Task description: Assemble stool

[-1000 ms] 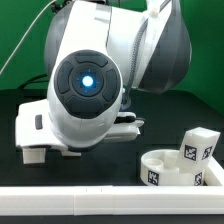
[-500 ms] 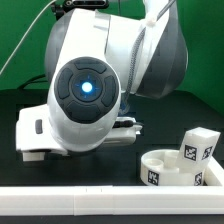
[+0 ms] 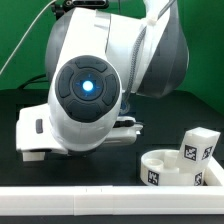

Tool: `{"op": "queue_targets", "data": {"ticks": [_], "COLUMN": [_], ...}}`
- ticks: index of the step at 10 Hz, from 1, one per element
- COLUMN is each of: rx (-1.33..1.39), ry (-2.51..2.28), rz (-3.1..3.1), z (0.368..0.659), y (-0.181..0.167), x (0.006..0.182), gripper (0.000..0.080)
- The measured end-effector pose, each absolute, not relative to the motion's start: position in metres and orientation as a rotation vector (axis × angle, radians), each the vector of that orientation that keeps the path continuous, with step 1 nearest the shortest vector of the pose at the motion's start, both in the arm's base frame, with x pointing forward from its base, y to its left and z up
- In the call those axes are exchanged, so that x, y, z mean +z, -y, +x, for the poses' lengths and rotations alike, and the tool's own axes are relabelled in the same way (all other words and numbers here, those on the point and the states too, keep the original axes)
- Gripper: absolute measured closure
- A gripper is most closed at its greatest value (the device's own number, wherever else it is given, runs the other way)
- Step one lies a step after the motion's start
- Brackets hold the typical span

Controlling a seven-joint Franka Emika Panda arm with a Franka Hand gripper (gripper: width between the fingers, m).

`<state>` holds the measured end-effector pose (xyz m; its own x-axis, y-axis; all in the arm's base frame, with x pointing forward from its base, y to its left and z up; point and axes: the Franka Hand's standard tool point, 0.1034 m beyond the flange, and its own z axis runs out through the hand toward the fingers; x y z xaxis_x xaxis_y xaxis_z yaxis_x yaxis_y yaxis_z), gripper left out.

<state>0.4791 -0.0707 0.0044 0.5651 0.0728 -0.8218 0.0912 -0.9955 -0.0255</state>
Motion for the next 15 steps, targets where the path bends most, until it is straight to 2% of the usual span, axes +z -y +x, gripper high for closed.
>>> {"op": "queue_targets", "data": {"ticks": [3, 7, 11, 12, 15], "rx": [-1.421, -1.35, -1.265, -1.098, -0.924], "ry": [-0.142, -0.094, -0.124, -0.136, 0.072], "rz": [2.779, 2.788, 2.826, 2.887, 2.997], "z": [0.49, 0.513, 0.522, 0.536, 0.538], "y": [0.067, 0.054, 0.057, 0.058, 0.043], "x": [0.013, 0.04, 0.034, 0.031, 0.05], "gripper": [0.0475, 0.0473, 0.0472, 0.0472, 0.0472]}}
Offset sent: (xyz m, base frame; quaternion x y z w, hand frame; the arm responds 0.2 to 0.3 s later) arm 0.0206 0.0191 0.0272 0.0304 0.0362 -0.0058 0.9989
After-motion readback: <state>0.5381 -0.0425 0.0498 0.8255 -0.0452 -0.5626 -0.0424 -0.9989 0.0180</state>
